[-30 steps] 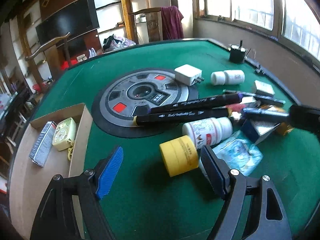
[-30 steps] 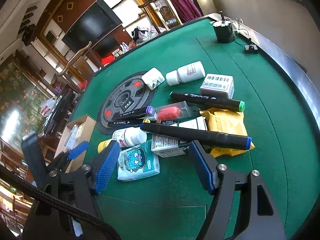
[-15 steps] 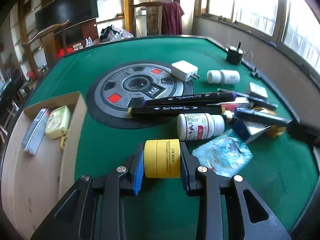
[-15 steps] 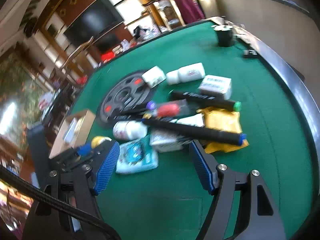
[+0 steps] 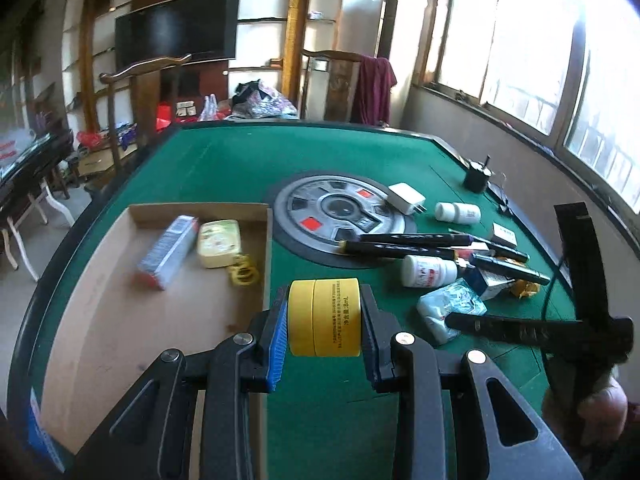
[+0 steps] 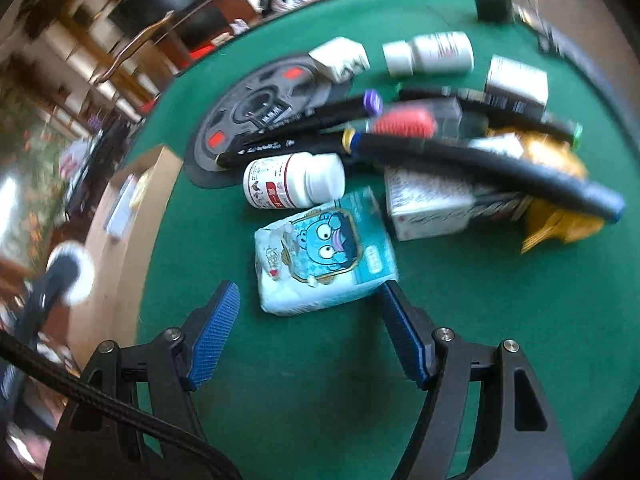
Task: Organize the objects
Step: 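Hold the tape roll in the left gripper while the right gripper grasps the blue tissue pack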
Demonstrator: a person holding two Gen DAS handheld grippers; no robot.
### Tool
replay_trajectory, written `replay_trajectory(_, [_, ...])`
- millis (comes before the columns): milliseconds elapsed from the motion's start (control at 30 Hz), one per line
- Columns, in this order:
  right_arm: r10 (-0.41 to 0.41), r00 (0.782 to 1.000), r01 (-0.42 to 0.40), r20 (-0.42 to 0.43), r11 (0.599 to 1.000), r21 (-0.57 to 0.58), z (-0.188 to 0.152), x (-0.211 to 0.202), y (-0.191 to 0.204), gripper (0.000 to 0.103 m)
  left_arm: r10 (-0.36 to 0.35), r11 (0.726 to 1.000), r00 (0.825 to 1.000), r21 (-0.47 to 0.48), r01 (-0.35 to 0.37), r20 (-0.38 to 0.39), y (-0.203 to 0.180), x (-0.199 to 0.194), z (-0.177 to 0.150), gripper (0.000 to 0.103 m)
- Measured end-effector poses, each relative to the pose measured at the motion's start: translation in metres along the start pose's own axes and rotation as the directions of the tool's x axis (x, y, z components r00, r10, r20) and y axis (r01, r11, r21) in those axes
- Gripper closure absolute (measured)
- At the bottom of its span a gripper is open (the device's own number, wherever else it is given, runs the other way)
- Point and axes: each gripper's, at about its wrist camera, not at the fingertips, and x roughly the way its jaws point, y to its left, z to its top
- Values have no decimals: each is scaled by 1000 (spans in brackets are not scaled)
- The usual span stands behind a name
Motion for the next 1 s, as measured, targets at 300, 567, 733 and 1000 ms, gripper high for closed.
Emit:
replay_trajectory(300, [-156, 987, 152, 33, 983, 101, 26, 25, 25, 29, 4, 998, 999, -63, -2, 33, 43, -10, -8, 76])
replay_trajectory(567, [-356, 927, 359, 118, 933, -4, 25, 43, 54, 49, -5, 994, 1000, -110, 8, 24, 73, -6, -17, 76])
replay_trajectory(733, [-242, 967, 244, 80, 970, -17, 22, 29, 43, 79, 29, 991, 999, -134, -24, 33, 94, -13, -21, 75])
replay_trajectory(1000, [-62, 995, 61, 77, 998, 14, 8, 4, 28, 91, 85, 975, 996, -208, -80, 16, 131, -18, -22, 75])
